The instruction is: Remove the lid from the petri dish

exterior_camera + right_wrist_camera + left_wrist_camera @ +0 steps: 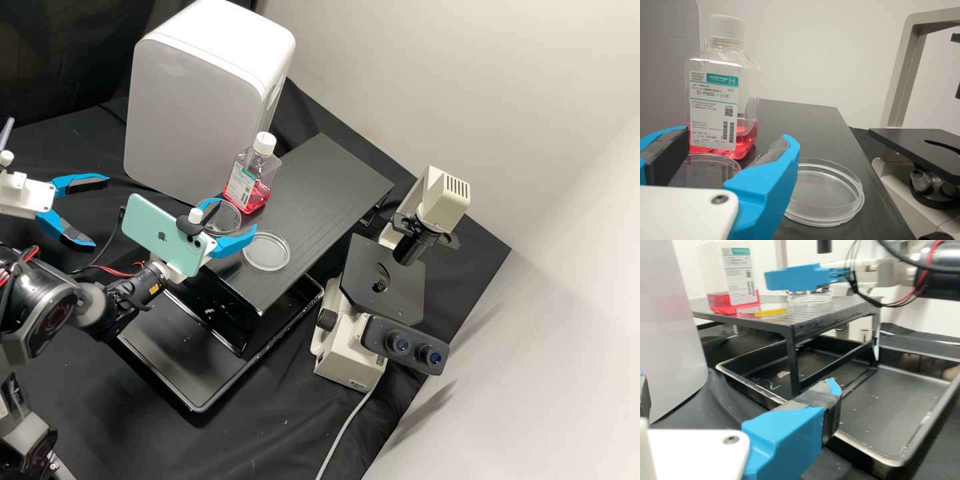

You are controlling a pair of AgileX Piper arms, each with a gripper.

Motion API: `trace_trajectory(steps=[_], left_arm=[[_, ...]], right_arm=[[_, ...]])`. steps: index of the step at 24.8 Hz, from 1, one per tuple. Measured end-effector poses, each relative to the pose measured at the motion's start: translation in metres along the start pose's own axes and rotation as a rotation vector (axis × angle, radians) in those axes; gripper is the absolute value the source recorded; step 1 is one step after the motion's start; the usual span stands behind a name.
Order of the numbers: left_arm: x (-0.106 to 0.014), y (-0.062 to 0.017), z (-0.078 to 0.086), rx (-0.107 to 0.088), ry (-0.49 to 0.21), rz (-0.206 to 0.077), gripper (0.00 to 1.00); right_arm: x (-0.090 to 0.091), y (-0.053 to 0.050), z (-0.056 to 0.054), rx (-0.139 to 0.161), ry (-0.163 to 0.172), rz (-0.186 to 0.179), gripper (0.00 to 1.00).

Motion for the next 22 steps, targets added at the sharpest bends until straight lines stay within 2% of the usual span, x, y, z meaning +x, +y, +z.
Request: trace_trajectory(steps=[3,5,8,12,15,17,22], left_arm=[[-0.001,0.0023,0.000,0.019,0.041,0.019,1.00],[-0.003,0.0037,0.002,0.015,0.085,0.036,1.00],[-0.004,0.0046,0.003,0.011,0.093,0.042,1.00],[-0.004,0.0048,0.001,-0.002,0.112,0.046,1.00],[-0.004,0.0049,0.000,-0.006,0.121,0.047,1.00],[-0.004,0.0050,-0.001,-0.009,0.128,0.049,1.00],[-0.004,0.0051,-0.001,-0.011,0.133,0.050,1.00]], right_arm=[[-0.004,0.003,-0.001,0.000,0.002,0.008,1.00],[-0.008,0.006,-0.001,-0.009,-0.010,0.027,1.00],[-0.014,0.007,0.001,0.006,-0.045,0.049,1.00],[-0.022,0.007,-0.003,-0.014,-0.038,0.048,1.00],[-0.027,0.008,-0.003,-0.012,-0.035,0.051,1.00],[-0.030,0.012,-0.002,0.002,-0.037,0.061,1.00],[-0.038,0.019,0.006,0.061,-0.068,0.089,1.00]])
